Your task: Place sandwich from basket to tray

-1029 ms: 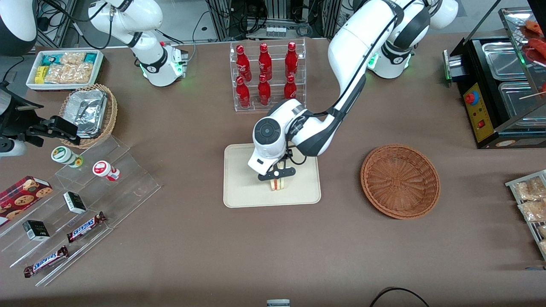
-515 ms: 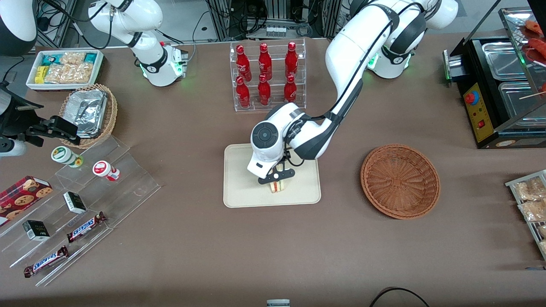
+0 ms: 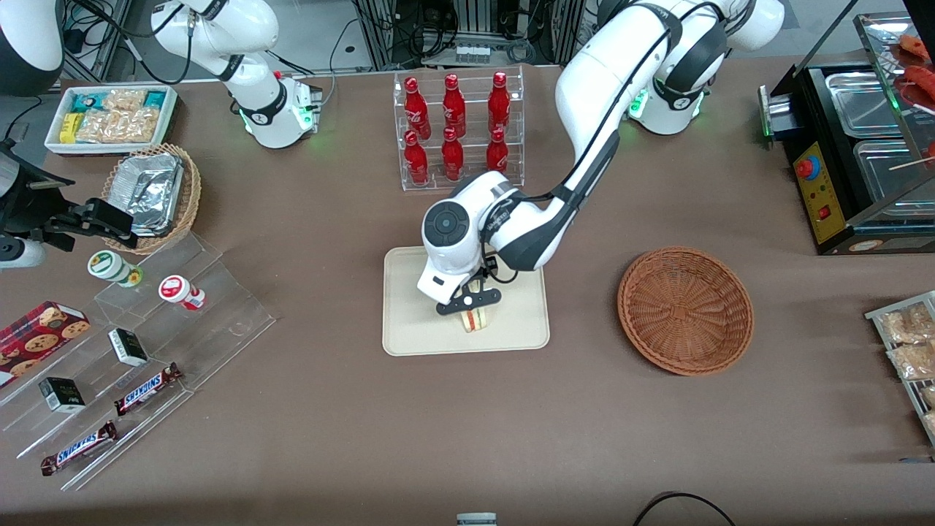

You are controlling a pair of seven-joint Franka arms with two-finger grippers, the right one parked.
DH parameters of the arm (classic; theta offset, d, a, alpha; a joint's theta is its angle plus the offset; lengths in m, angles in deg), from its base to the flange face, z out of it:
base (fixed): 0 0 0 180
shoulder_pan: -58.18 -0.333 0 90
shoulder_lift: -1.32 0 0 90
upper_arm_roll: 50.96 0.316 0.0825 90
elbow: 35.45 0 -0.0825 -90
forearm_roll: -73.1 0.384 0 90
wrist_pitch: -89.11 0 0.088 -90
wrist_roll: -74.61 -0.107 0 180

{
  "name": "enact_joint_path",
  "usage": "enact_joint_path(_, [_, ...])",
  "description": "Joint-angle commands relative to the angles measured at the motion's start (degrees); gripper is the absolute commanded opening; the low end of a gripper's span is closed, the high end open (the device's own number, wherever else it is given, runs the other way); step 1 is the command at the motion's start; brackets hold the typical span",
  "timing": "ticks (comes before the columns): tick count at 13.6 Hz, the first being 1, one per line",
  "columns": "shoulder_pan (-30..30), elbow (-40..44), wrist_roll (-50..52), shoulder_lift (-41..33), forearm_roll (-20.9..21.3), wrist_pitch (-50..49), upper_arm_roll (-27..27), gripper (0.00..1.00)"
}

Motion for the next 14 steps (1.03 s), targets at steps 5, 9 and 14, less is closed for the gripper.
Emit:
enact_joint_path(5, [-5.05,-0.38,-10.56,-7.49,0.28,-6.86,1.00,1.00])
enact_joint_path(9, [-7.80,-2.65,-15.40,-10.30,0.98,-10.55,3.88,1.00])
enact_joint_path(14, [-17.28,-15.12,-28.31,-19.87,-0.16,-7.58,4.42,1.00])
